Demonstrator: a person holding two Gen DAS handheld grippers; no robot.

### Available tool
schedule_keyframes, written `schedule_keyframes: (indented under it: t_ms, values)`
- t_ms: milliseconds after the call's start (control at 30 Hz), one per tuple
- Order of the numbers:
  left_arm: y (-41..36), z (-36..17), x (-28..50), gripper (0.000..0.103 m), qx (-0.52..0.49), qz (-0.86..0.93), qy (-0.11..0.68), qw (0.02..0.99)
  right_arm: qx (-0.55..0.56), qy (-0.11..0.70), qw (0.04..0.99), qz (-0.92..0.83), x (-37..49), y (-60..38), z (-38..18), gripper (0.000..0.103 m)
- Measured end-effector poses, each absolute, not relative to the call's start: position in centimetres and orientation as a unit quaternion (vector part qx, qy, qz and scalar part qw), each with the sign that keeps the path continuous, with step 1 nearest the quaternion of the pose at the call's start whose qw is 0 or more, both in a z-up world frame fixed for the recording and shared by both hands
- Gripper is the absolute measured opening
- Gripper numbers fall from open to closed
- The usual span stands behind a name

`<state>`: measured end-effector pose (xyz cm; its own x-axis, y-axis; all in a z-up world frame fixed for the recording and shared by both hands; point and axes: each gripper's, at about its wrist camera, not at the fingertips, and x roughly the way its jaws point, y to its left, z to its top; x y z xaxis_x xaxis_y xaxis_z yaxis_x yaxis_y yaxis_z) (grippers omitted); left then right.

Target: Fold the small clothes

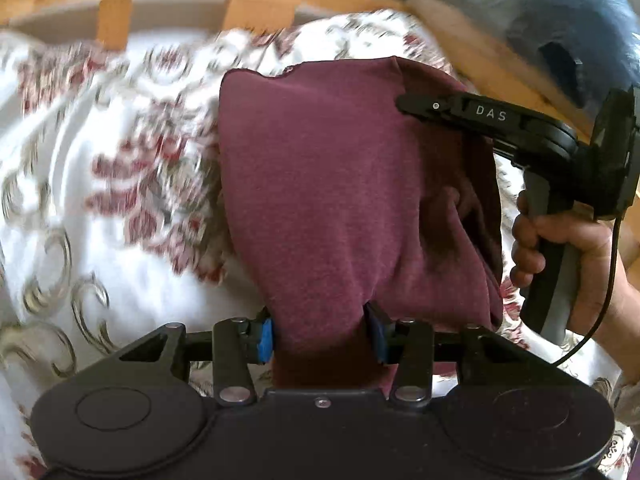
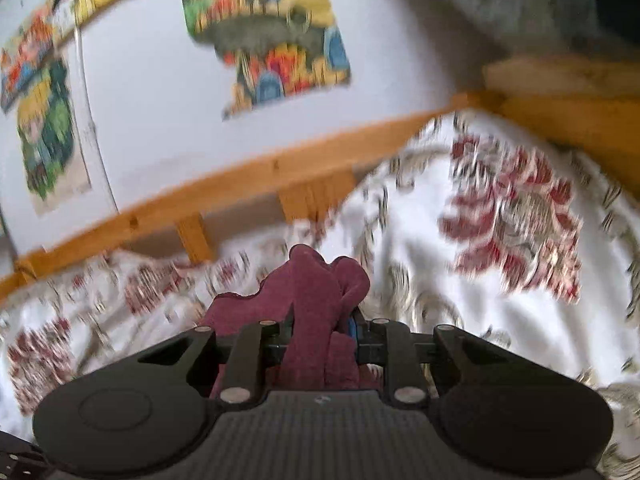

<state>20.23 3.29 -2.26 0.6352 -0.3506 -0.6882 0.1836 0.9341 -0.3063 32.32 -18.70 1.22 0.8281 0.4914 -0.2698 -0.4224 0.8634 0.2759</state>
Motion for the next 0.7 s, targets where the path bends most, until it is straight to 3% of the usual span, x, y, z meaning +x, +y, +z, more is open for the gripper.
schedule_keyframes:
  t_ms: [133,333,433,500,700]
  values:
    - [4.2,-3.2,20.9,0.056,-0.118,-0.157,0.404,0.894,0.087,0.196,0.954,0.211,34.0,-18.6,-0.6,0.033]
    - [5.1,-4.1,21.7,0.067,-0.156,-0.165,0.416,0.88,0.099,0.213,0.958,0.166,34.9,-20.8,-1.7,0.063]
    - [4.6,-4.3,21.8,0.079,-0.147,-0.165,0.419,0.881,0.1,0.206,0.96,0.161,34.3,-21.4,-1.3,0.072]
    - [4.3,-4.4,21.8,0.092,-0.146,-0.158,0.428,0.878,0.084,0.206,0.964,0.148,33.7,-21.3,-1.2,0.087]
    - [4.3,-4.6,22.1,0.1,-0.162,-0.134,0.435,0.876,0.07,0.189,0.971,0.131,31.2,-21.6,-0.7,0.102]
